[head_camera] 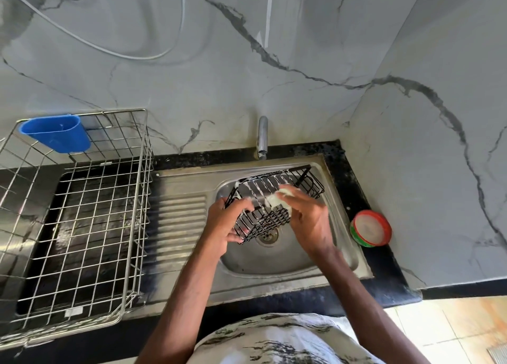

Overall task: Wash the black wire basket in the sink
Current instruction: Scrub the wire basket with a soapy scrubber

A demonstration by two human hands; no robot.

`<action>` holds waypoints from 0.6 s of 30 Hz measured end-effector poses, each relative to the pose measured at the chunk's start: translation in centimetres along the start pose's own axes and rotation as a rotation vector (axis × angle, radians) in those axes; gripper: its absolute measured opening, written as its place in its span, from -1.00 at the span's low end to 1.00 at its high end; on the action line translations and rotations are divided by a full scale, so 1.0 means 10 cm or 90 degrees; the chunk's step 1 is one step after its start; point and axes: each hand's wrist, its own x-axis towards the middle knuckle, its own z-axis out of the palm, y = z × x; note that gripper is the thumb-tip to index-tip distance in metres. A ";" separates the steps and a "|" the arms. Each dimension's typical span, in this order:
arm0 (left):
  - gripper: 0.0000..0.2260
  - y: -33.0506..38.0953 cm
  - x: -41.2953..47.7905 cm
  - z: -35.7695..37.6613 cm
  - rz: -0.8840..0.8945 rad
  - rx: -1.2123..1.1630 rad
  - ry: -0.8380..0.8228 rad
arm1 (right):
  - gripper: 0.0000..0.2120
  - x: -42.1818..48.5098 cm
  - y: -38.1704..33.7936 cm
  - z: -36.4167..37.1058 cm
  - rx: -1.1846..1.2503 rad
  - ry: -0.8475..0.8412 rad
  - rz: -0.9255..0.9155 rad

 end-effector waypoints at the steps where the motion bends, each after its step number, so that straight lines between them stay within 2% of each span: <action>1: -0.49 -0.01 -0.01 -0.01 -0.002 -0.003 -0.001 | -0.53 0.01 0.07 -0.03 -0.012 0.018 0.037; 3: -0.40 -0.02 0.00 0.00 -0.002 0.004 0.002 | -0.51 0.01 0.12 -0.05 -0.027 0.041 0.082; 4: -0.46 -0.02 -0.01 0.01 0.001 0.007 0.001 | -0.51 0.01 0.06 -0.03 -0.024 0.045 0.075; 6: -0.56 0.00 -0.02 0.03 -0.006 0.005 -0.004 | -0.55 0.00 -0.15 0.06 -0.008 0.041 0.009; 10: -0.42 0.00 -0.03 0.04 -0.008 0.026 -0.006 | -0.50 -0.01 -0.37 0.14 0.065 -0.026 -0.087; 12: -0.41 0.01 -0.06 0.03 0.004 0.034 -0.018 | -0.49 0.07 -0.24 0.09 0.049 -0.029 -0.069; 14: -0.32 0.00 -0.08 0.02 0.014 0.036 -0.038 | -0.55 0.17 -0.06 0.02 0.021 -0.025 -0.025; 16: -0.21 -0.02 -0.07 0.01 0.018 0.042 -0.051 | -0.64 0.24 0.16 -0.08 -0.016 0.002 0.024; 18: -0.22 -0.04 -0.05 -0.01 0.019 0.037 -0.060 | -0.64 0.26 0.38 -0.17 -0.052 0.046 0.094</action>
